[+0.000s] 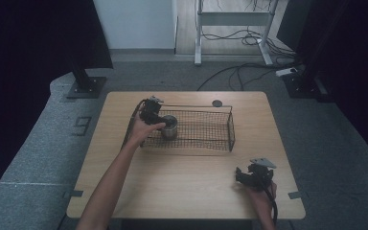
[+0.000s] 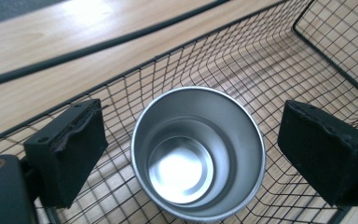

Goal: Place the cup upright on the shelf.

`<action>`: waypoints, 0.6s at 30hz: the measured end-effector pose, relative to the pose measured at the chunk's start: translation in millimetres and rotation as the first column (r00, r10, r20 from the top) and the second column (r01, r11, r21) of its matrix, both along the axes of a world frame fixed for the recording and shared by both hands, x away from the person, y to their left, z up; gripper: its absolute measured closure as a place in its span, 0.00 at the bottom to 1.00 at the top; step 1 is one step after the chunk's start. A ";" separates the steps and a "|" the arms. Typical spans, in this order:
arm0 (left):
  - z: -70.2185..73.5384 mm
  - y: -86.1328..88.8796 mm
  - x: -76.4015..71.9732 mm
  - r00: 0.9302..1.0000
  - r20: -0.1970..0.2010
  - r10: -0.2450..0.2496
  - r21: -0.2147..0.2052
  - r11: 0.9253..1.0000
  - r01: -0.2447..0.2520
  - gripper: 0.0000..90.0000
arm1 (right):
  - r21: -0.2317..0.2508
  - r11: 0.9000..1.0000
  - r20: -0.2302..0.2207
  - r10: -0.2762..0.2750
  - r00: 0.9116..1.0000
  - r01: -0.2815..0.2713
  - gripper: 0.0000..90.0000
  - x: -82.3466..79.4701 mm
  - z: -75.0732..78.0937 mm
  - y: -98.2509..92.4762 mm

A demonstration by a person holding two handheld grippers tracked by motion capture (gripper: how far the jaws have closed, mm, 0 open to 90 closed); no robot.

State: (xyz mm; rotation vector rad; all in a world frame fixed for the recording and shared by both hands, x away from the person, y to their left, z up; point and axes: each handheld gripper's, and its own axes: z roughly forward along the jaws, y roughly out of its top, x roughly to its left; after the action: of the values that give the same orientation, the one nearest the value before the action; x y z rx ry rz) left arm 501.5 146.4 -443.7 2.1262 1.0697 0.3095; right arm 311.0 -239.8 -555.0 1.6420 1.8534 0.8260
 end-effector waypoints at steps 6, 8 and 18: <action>13.5 5.7 -16.2 0.999 0.050 -0.011 -0.031 0.999 0.013 0.09 | -0.001 1.000 0.001 -0.001 1.000 0.001 0.15 0.0 -0.1 0.1; 20.4 7.3 -24.5 0.997 0.074 -0.019 -0.041 0.999 0.022 0.09 | 0.000 1.000 0.001 -0.001 1.000 0.001 0.15 0.0 0.0 0.1; 37.1 11.2 -65.1 0.988 0.146 -0.045 -0.056 0.997 0.054 0.09 | -0.001 1.000 0.001 -0.002 1.000 0.002 0.15 0.0 0.0 0.1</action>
State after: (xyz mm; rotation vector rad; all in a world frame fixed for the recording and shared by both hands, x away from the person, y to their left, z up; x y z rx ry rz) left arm 436.4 157.5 -406.6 2.0407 0.9300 0.3963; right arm 310.9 -239.7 -555.1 1.6428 1.8509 0.8244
